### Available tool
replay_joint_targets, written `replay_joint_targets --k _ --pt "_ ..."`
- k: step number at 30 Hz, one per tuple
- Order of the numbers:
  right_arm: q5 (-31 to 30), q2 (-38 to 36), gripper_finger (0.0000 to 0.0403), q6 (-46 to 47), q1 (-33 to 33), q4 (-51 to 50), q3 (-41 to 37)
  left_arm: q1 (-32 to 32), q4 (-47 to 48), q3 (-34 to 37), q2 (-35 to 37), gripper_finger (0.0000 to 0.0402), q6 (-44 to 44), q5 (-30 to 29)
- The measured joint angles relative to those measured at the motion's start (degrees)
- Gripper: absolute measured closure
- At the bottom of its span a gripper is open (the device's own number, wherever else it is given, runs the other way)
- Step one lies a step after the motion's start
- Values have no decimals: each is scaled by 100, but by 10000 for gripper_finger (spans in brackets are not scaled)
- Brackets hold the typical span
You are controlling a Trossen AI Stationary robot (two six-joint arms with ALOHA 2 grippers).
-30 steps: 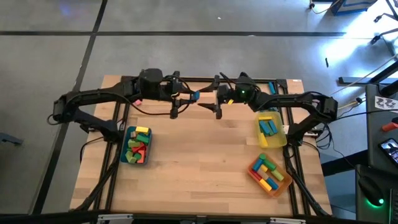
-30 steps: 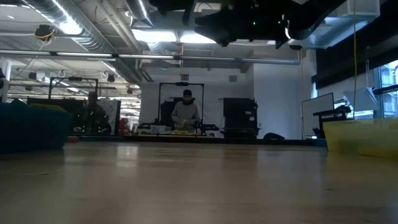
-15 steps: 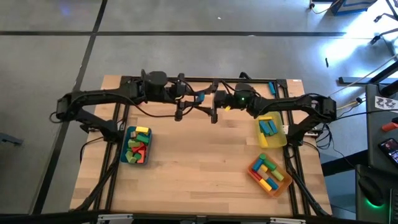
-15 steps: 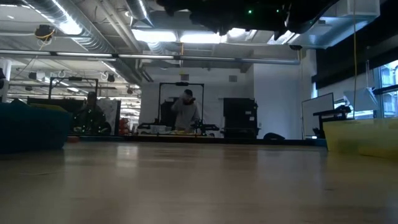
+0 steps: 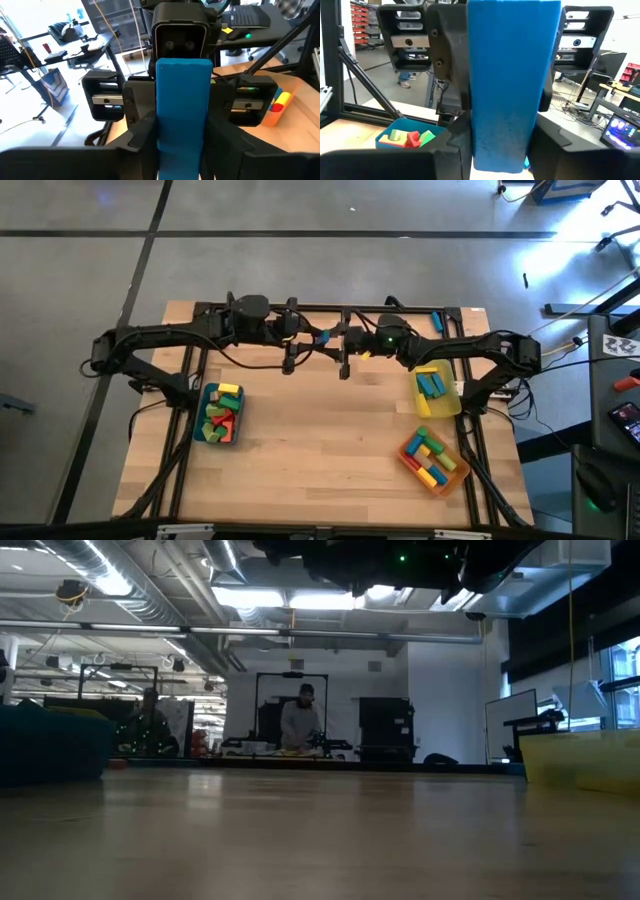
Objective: Sort blocks by size
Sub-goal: Put the blue rectangular block into the yellow bin
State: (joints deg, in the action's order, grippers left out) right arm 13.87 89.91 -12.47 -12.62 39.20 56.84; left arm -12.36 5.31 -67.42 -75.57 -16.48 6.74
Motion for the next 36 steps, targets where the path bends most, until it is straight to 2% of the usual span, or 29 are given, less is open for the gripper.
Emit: replay_joint_targets --k 4,9,17,25,29,36 --pt "-26 -10 268 -160 0 -97 0 -28 -27 -2 1 240 151 -96" --pt "-242 -347 268 -157 -4 -867 -4 -48 492 -2 201 201 102 -446" --pt "-863 -1337 259 160 -4 -2814 -4 -48 2058 -6 777 190 302 -470" --pt "-2404 -2375 266 1051 -14 -5468 -4 -48 3449 -7 989 190 403 -501" --pt "-3354 -2677 260 2120 -15 -6649 -4 -48 4004 -6 854 190 475 -501" --pt "-4367 -2739 262 3781 -15 -8745 -8 -48 4349 -4 780 190 613 -501"
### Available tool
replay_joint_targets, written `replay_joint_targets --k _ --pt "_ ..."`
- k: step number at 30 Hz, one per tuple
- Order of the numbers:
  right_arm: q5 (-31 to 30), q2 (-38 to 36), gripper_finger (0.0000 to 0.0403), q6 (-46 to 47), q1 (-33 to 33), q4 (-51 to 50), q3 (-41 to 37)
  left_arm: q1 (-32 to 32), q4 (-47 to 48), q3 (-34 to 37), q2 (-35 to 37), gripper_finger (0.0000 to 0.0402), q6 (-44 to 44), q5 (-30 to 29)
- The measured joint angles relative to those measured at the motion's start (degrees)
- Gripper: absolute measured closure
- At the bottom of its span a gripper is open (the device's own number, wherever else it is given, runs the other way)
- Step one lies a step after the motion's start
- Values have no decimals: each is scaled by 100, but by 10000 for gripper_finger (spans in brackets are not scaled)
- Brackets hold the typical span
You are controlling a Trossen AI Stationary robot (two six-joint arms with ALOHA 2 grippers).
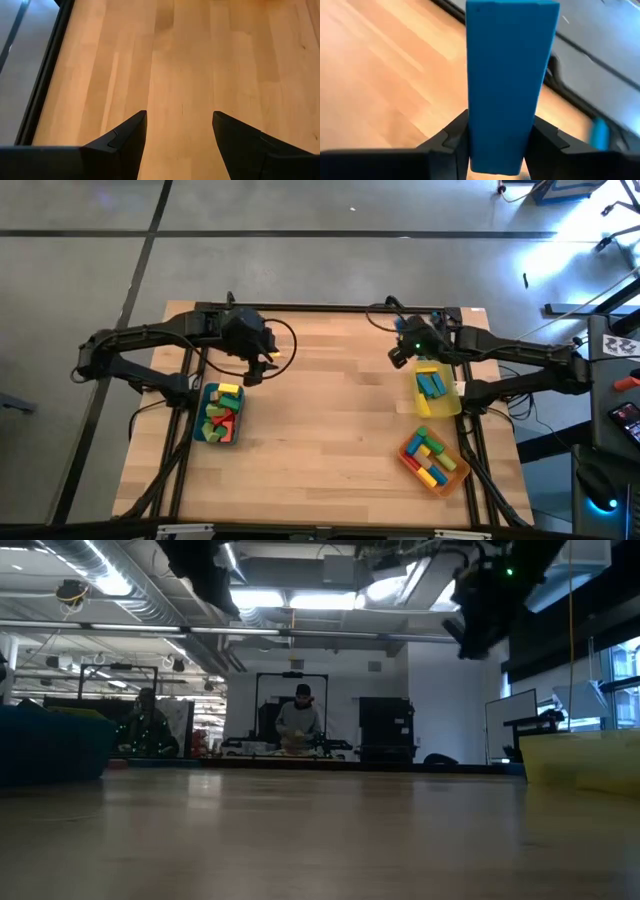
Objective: Sort blocks by size
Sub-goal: Put the blue rectangular block into the yellow bin
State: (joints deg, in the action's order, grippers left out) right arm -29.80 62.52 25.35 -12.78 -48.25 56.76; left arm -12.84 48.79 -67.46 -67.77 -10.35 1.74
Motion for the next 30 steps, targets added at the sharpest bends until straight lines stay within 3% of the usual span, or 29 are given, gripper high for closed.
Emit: replay_joint_targets --k 8,14,21,30 --pt "-182 144 260 1232 -91 -1387 -315 11 24 0 2 190 5 2" --pt "416 276 260 1603 -491 -1552 -875 11 28 0 0 190 2 2" --pt "1581 473 248 1681 -991 -1629 -1471 11 33 0 0 190 3 4" --pt "1650 610 218 1555 -1281 -1583 -1568 11 33 0 0 190 -11 6"
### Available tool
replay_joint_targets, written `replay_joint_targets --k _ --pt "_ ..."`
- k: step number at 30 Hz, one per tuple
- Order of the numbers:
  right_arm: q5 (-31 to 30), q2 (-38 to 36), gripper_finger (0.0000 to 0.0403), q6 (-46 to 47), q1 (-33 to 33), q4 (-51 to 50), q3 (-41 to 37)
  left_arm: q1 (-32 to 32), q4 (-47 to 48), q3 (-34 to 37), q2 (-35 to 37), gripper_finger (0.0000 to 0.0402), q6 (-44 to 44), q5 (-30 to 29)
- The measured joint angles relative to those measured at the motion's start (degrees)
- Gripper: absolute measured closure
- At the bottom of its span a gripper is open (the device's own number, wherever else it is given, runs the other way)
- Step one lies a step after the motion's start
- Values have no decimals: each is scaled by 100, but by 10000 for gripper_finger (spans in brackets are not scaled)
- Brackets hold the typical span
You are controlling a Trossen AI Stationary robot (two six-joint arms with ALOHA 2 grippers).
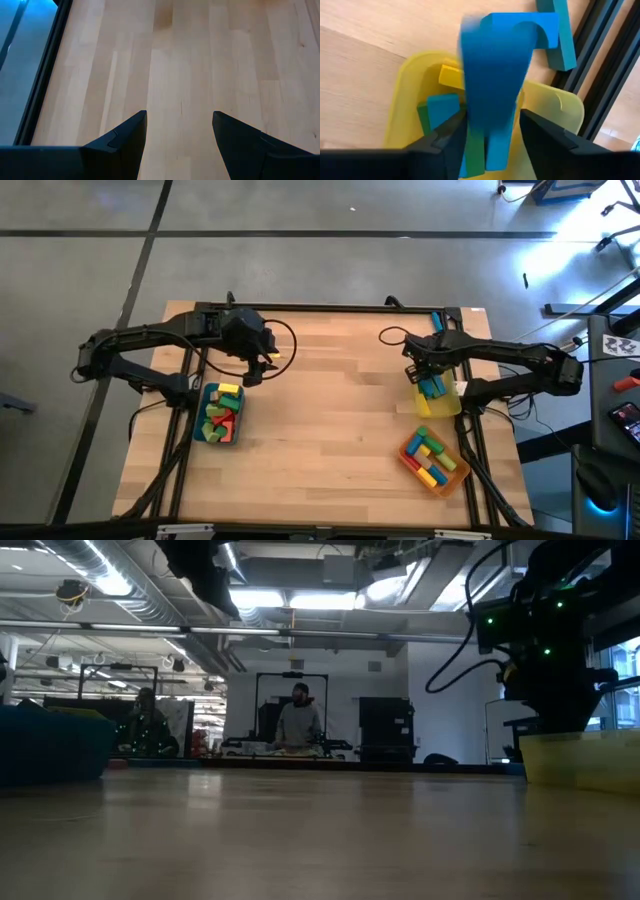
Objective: Sort blocks by size
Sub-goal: Put the blue rectangular block into the yellow bin
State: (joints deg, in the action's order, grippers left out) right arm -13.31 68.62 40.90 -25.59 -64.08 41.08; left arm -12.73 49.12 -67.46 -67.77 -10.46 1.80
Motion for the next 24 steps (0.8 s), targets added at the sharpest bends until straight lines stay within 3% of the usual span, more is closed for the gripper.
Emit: replay_joint_targets --k 11,17,24 --pt "364 -2 158 -188 3 -35 23 0 7 0 0 190 0 -1" --pt "34 -2 159 -400 5 -138 523 -2 7 0 0 190 0 -1" --pt "-1104 -7 160 -548 -114 -86 1258 0 7 0 0 190 0 1"
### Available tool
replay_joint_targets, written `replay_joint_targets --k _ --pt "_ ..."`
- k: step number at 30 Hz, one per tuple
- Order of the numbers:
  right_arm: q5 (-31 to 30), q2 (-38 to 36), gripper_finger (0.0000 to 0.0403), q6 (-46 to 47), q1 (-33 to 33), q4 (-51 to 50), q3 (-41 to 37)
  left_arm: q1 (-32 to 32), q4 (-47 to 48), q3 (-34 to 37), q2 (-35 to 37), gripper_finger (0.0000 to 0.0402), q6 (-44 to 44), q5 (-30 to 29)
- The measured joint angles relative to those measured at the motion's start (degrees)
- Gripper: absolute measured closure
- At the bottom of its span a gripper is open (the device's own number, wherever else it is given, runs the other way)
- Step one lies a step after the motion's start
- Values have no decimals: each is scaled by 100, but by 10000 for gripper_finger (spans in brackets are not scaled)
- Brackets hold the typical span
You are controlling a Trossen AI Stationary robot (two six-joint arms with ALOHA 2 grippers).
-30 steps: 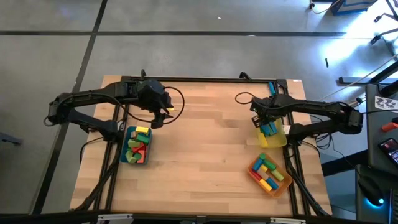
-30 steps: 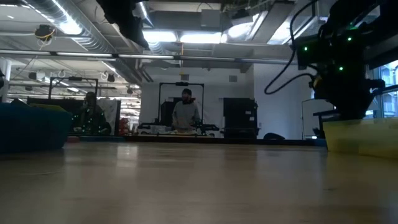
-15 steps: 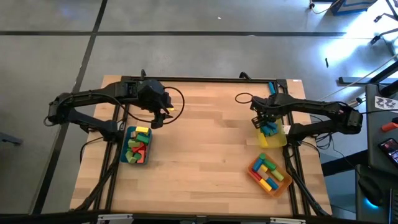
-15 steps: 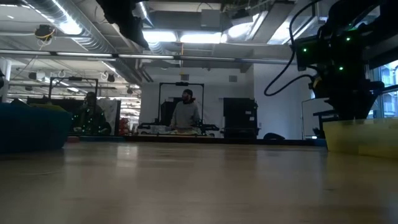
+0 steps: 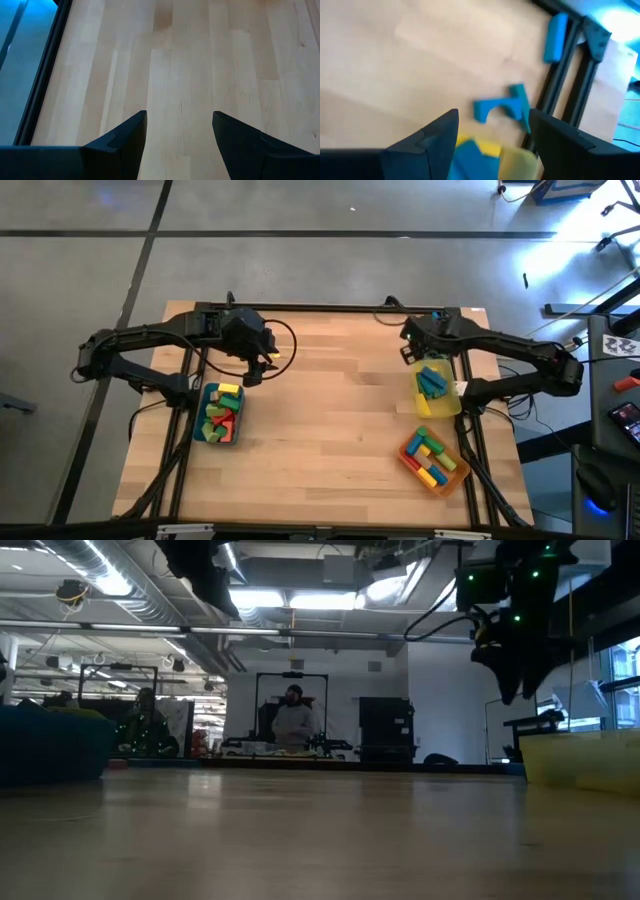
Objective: Sort blocks by size
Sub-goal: Put the blue rectangular block into the yellow bin
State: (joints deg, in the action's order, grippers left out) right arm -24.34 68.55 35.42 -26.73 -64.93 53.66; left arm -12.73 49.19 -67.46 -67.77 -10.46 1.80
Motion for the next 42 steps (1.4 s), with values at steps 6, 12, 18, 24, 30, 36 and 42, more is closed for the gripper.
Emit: replay_joint_targets --k 6,12,18,24,30,36,42 --pt "-56 67 160 -466 -722 541 -1 0 69 0 0 190 0 -1" --pt "-54 455 160 -1357 -1409 1389 -8 0 138 0 0 190 2 -1" --pt "10 1159 160 -1772 -1616 1990 213 -2 116 0 0 190 -53 -4" --pt "-170 2172 160 -2075 -2046 1714 1280 -2 117 0 0 190 -70 -7" --pt "-212 3157 160 -2077 -2774 922 2127 -2 138 0 0 190 -78 -9" --pt "106 3739 160 -2077 -3251 701 2174 -2 138 0 0 190 -197 -11" --pt "152 3950 160 -2077 -3479 647 2171 -2 137 0 0 190 -197 -11"
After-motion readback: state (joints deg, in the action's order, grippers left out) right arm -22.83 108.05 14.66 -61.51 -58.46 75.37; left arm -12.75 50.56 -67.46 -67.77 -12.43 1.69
